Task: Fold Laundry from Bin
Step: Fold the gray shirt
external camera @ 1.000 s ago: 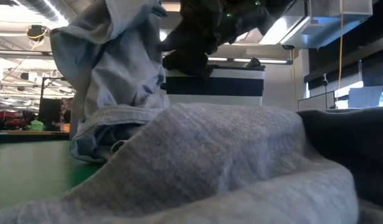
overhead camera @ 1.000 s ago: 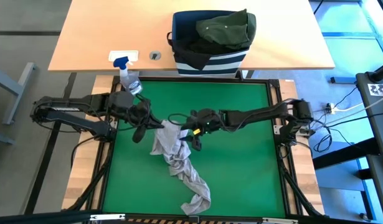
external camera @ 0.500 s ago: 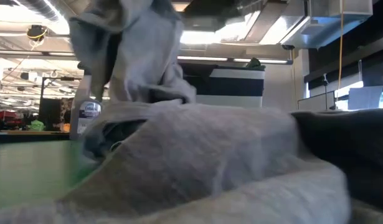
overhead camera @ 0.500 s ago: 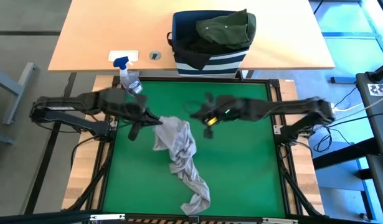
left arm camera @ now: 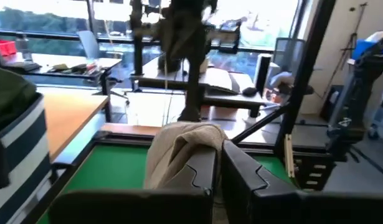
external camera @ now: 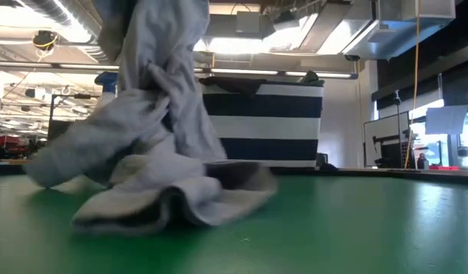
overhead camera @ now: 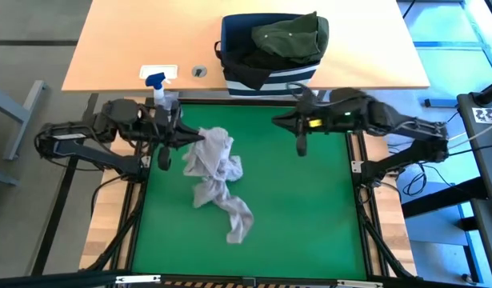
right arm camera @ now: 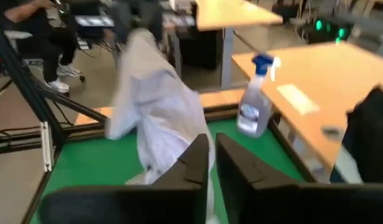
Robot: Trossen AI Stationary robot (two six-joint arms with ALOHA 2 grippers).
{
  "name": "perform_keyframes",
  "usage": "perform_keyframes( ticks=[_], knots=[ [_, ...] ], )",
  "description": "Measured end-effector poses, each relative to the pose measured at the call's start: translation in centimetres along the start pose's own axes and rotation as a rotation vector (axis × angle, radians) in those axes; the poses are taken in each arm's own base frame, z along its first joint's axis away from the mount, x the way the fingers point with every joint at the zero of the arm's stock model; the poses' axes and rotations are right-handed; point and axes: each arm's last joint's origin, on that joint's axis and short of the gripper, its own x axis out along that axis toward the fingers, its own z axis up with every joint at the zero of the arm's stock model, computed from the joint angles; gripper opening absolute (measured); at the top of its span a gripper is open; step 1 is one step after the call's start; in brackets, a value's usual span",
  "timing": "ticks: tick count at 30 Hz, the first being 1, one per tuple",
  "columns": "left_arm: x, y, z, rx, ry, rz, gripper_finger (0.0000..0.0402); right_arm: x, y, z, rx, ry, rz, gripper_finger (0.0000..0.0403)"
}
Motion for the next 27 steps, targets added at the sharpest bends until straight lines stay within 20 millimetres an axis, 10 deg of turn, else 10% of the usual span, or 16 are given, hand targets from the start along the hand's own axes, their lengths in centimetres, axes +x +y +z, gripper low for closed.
perform_keyframes(
  ticks=[18,22,27],
  knots=[
    [0.8,-0.1,0.3,-0.009,-0.032,-0.03,0.0011,14.1,1.0,-7.1,-0.118,0.164,0.113,0.0232],
    [0.8,-0.1,0.3,-0.009,-0.035,-0.03,0.0011,14.4,1.1,-6.8,-0.143,0.121,0.12,0.0189],
    [0.8,-0.1,0.3,-0.01,-0.035,-0.03,0.0011,13.5,0.9,-6.4,-0.229,0.17,0.069,0.0034]
  ],
)
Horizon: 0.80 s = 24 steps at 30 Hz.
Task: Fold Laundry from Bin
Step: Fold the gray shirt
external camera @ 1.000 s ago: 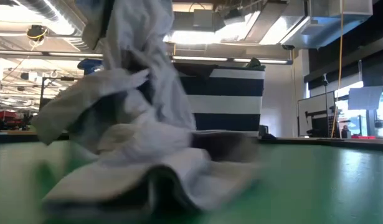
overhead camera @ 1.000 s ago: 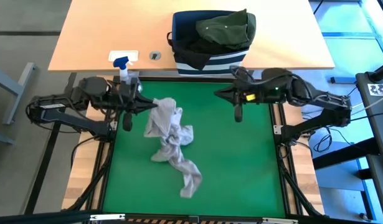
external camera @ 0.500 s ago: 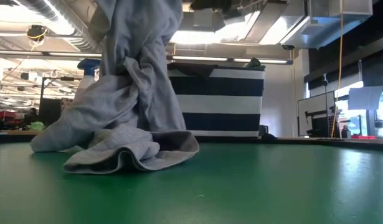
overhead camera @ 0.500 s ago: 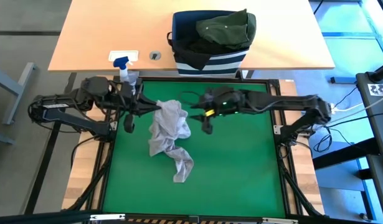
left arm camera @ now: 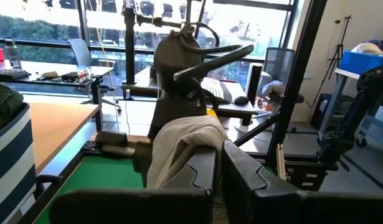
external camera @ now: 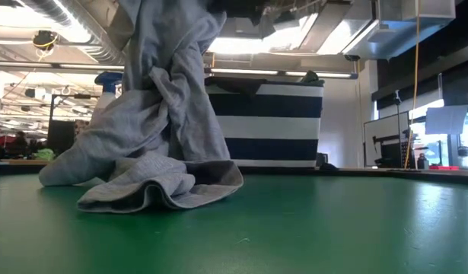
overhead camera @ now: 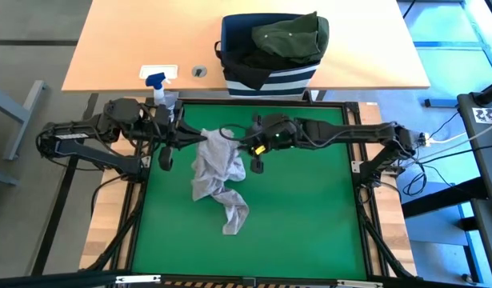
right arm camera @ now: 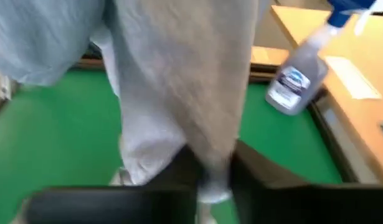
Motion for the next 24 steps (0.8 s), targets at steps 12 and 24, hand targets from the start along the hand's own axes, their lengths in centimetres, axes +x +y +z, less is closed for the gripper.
perform_keyframes(
  ticks=[12,24],
  knots=[
    [-1.5,0.5,0.4,0.038,-0.03,0.195,0.0011,-16.3,-1.8,8.4,-0.091,-0.002,-0.075,0.0012],
    [-2.1,1.2,1.0,0.176,-0.076,0.486,0.0011,-21.8,-2.1,9.8,-0.021,-0.047,-0.109,0.0003]
  ],
)
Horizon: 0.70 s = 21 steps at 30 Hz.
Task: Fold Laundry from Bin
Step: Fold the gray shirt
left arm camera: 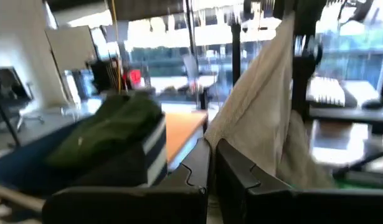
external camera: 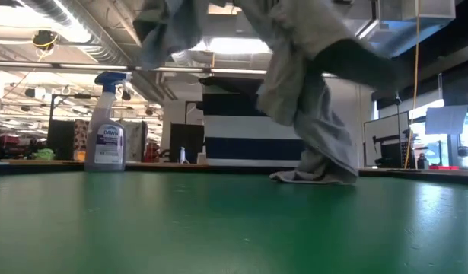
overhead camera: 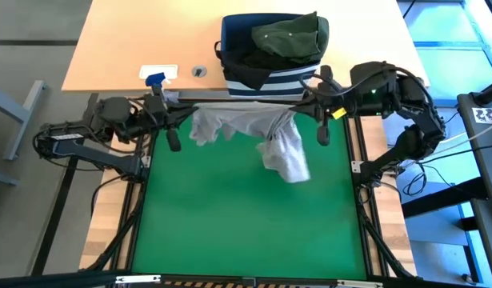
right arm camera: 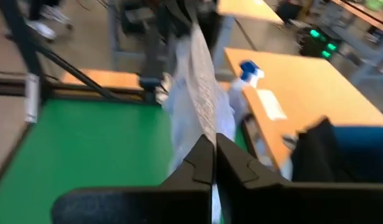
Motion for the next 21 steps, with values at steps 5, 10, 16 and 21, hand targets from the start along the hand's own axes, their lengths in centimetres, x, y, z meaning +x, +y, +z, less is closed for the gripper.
perform_keyframes(
  ticks=[5,10,16,21],
  knots=[
    [-0.4,0.0,2.8,-0.088,-0.293,-0.129,0.0011,2.2,0.0,-1.0,-0.021,0.129,-0.148,0.0008],
    [-0.6,0.0,3.1,-0.051,-0.299,-0.143,0.0011,4.0,0.1,-1.4,-0.04,0.179,-0.176,0.0003],
    [-0.3,0.8,1.8,0.088,-0.12,0.189,0.0011,5.5,-2.1,-2.0,-0.057,0.24,-0.273,0.0007],
    [0.2,1.7,2.3,0.188,-0.137,0.342,0.0011,5.7,-6.3,-1.9,-0.03,0.18,-0.406,0.0009]
  ],
)
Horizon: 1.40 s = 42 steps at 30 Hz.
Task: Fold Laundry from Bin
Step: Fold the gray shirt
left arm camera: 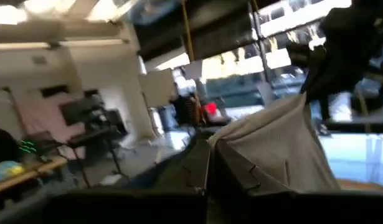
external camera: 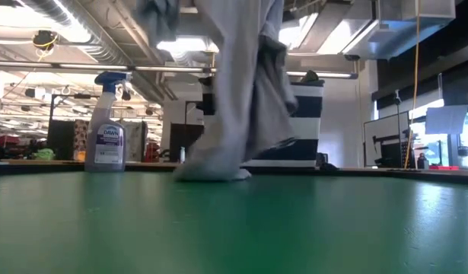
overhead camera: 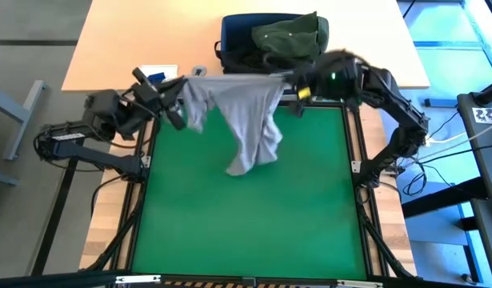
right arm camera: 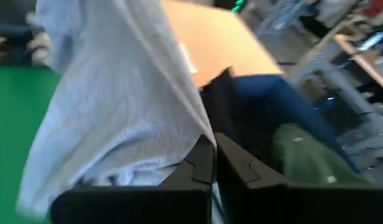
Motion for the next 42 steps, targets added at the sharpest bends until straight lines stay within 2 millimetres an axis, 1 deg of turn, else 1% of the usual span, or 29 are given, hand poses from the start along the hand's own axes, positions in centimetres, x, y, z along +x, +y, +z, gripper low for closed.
perform_keyframes(
  ticks=[2,3,5,6,7,9,11,13,16,18,21,24,27,30,33,35,37,39,40,42],
  knots=[
    [0.2,0.4,0.5,-0.016,-0.068,-0.015,0.0011,0.7,-1.3,0.5,0.032,-0.075,-0.012,0.0009],
    [0.1,0.5,0.8,-0.025,-0.111,-0.064,0.0011,0.8,-1.7,0.6,0.051,-0.11,0.014,0.0009],
    [-0.2,0.4,1.2,-0.055,-0.176,-0.209,0.0011,0.6,-1.8,1.0,0.115,-0.181,0.126,0.0009],
    [-0.4,0.3,1.2,-0.08,-0.181,-0.277,0.0011,0.2,-1.4,1.1,0.134,-0.205,0.208,0.0009],
    [-0.8,0.2,1.0,-0.11,-0.157,-0.343,0.0011,-0.2,-0.8,1.1,0.145,-0.205,0.304,0.0009],
    [-1.4,-0.5,-0.1,-0.156,-0.022,-0.461,0.0011,-0.7,1.1,0.5,0.138,-0.123,0.466,0.0008],
    [-1.9,-1.6,-2.0,-0.163,0.183,-0.544,0.0011,-0.3,4.2,-0.7,0.076,0.024,0.582,0.0004],
    [-2.5,-3.1,-4.4,-0.146,0.392,-0.596,0.0011,1.0,7.6,-2.5,0.003,0.188,0.631,0.0003],
    [-3.4,-5.2,-8.5,-0.136,0.65,-0.608,0.0011,3.7,13.1,-5.8,-0.082,0.358,0.604,0.0007],
    [-4.1,-6.5,-11.0,-0.143,0.743,-0.614,0.0011,5.4,16.3,-8.5,-0.115,0.421,0.581,0.0009],
    [-5.3,-8.4,-14.7,-0.143,0.868,-0.637,0.0011,7.8,20.3,-13.4,-0.111,0.486,0.544,0.0009],
    [-6.3,-9.7,-17.2,-0.176,0.967,-0.704,0.0011,9.2,22.9,-17.4,-0.002,0.515,0.548,0.0009],
    [-7.0,-10.7,-19.0,-0.207,1.072,-0.78,0.0014,9.8,24.5,-19.8,0.142,0.522,0.631,0.001],
    [-7.5,-11.3,-20.1,-0.193,1.165,-0.85,0.0032,10.1,25.2,-20.8,0.232,0.515,0.723,0.002],
    [-7.6,-11.8,-20.3,-0.206,1.212,-0.94,0.0062,10.2,24.8,-20.3,0.246,0.524,0.76,0.0051],
    [-7.4,-12.0,-19.7,-0.237,1.258,-1.025,0.0088,9.8,23.9,-19.4,0.209,0.564,0.778,0.0081],
    [-7.0,-11.8,-18.6,-0.258,1.296,-1.06,0.0111,9.4,22.5,-17.5,0.156,0.576,0.81,0.0112],
    [-6.4,-11.5,-17.4,-0.26,1.282,-1.037,0.0131,9.2,20.8,-15.6,0.109,0.549,0.797,0.0139],
    [-6.0,-11.3,-16.8,-0.255,1.248,-1.019,0.0138,9.2,20.1,-14.8,0.084,0.517,0.77,0.0151],
    [-5.2,-11.2,-16.1,-0.221,1.15,-0.912,0.0149,9.8,19.0,-13.3,0.064,0.394,0.682,0.0168]
  ],
)
